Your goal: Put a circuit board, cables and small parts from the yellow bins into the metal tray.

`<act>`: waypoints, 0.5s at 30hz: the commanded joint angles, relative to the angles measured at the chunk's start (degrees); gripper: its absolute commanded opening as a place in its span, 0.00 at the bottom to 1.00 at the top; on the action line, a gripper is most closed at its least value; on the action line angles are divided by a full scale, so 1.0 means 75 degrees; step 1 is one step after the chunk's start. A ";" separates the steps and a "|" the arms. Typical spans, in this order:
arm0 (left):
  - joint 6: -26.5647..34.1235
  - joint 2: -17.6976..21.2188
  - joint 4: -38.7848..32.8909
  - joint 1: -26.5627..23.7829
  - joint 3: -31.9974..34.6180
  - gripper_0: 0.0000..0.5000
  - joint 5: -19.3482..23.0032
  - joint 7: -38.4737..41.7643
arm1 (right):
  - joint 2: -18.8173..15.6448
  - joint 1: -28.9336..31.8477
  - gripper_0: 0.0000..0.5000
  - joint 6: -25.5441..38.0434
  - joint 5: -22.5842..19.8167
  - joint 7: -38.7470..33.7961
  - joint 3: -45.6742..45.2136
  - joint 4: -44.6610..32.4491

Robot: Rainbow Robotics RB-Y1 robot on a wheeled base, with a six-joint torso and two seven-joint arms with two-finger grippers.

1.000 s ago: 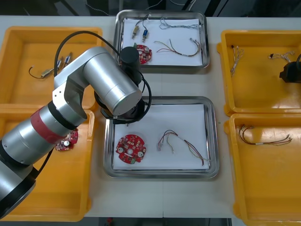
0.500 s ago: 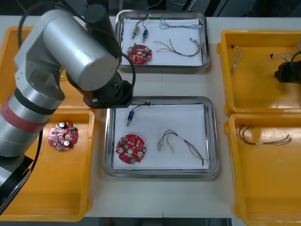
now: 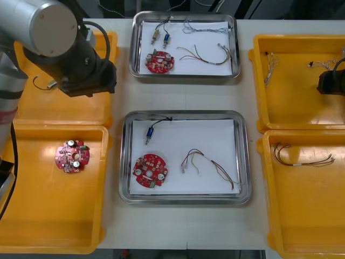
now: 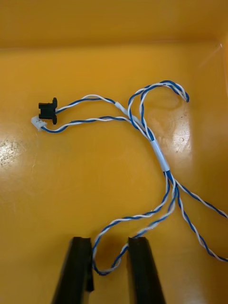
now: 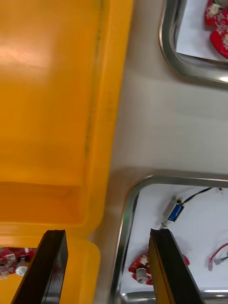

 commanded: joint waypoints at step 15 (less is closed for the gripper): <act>0.0068 0.0624 0.3354 -0.1774 0.1603 1.00 -0.1104 -0.3741 | -0.0032 0.0033 0.00 -0.0139 0.0106 0.0743 0.0074 -0.0110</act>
